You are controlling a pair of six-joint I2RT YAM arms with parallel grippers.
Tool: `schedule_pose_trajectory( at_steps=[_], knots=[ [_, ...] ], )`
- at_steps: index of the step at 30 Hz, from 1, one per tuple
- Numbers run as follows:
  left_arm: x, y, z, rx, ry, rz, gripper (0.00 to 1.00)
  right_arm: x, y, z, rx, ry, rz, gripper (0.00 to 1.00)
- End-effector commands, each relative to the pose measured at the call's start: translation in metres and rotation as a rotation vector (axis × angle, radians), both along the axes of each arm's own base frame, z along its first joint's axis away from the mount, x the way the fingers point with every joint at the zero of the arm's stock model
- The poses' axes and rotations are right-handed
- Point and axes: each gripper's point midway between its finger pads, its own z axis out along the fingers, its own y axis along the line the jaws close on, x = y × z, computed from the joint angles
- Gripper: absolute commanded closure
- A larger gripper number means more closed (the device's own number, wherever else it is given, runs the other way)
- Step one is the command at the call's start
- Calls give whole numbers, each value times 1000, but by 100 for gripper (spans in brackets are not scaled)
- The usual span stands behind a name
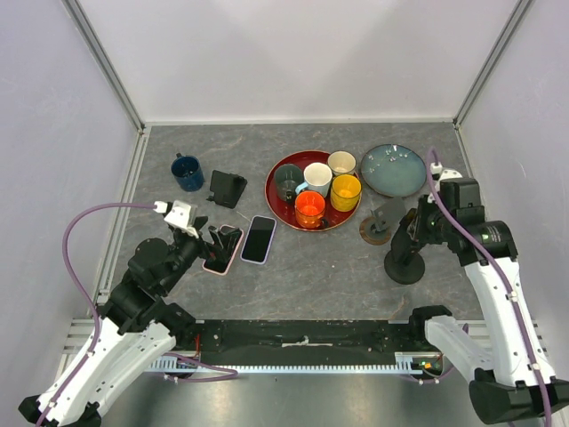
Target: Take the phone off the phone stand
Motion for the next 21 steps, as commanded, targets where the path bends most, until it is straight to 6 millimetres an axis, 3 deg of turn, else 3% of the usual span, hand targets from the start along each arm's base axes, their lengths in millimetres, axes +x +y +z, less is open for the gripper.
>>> schedule_pose_trajectory(
  at_steps=[1, 8, 9, 11, 12, 18, 21],
  knots=[
    [5, 6, 5, 1, -27, 40, 2, 16, 47, 43, 144, -161, 116, 100],
    [7, 9, 3, 13, -26, 59, 2, 30, 113, 41, 209, -214, 250, 100],
    [7, 9, 3, 13, -26, 60, 2, 24, 133, 41, 203, -218, 309, 100],
    [8, 9, 1, 18, -22, 59, 2, 31, 151, 44, 166, -246, 316, 100],
    [8, 8, 1, 18, -22, 57, 2, 23, 170, 45, 162, -253, 372, 100],
    [10, 8, -2, 27, -11, 58, 2, 27, 234, 53, 188, -335, 456, 100],
    [11, 7, -5, 35, -3, 56, 2, 25, 256, 56, 208, -345, 486, 100]
  ],
)
